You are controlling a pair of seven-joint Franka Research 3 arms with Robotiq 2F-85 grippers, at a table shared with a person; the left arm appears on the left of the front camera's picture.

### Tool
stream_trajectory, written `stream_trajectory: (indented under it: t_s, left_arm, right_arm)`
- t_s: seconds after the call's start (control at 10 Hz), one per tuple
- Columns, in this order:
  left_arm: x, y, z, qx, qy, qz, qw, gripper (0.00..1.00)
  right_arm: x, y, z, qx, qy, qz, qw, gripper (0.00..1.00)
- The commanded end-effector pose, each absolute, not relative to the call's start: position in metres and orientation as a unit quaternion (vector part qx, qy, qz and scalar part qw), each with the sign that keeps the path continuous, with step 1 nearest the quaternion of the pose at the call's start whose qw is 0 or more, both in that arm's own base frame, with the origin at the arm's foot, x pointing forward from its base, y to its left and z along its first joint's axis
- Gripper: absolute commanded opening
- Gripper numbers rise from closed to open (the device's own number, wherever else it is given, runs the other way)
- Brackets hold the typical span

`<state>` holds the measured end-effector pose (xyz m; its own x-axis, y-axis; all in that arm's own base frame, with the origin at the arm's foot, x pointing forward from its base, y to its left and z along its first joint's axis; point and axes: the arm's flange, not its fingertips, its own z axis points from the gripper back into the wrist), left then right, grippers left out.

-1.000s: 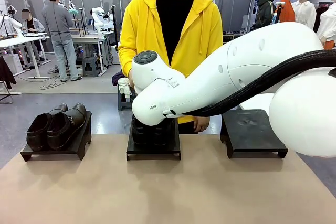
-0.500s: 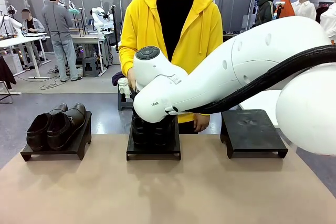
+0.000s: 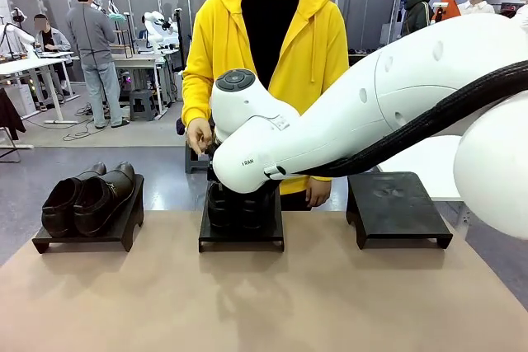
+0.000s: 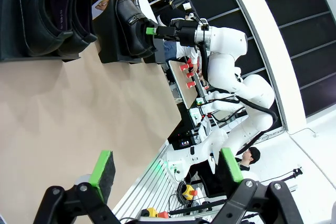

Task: Place the shoes on the stand as instructed by the person.
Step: Pick up another pair of Shoes and place it on the Shoes Stand indicated by the person.

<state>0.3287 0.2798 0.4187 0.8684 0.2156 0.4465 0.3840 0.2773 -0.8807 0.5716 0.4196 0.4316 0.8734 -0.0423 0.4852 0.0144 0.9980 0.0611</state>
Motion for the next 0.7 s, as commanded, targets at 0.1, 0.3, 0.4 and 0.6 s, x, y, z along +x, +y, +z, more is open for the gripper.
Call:
stream_trajectory:
  t_s: [0.1,0.3,0.4,0.6]
  left_arm:
    - [0.3244,0.2772,0.4199,-0.600,-0.250,-0.060,0.758,1.00]
    - [0.3244,0.2772,0.4199,-0.600,-0.250,-0.060,0.758,1.00]
    - [0.3244,0.2772,0.4199,-0.600,-0.250,-0.060,0.758,1.00]
    - [0.3244,0.2772,0.4199,-0.600,-0.250,-0.060,0.758,1.00]
  right_arm:
    - [0.5754,0.4196,0.4291,0.027,-0.251,-0.017,0.967,1.00]
    - [0.5754,0.4196,0.4291,0.027,-0.251,-0.017,0.967,1.00]
    - [0.5754,0.4196,0.4291,0.027,-0.251,-0.017,0.967,1.00]
    - [0.5754,0.4196,0.4291,0.027,-0.251,-0.017,0.967,1.00]
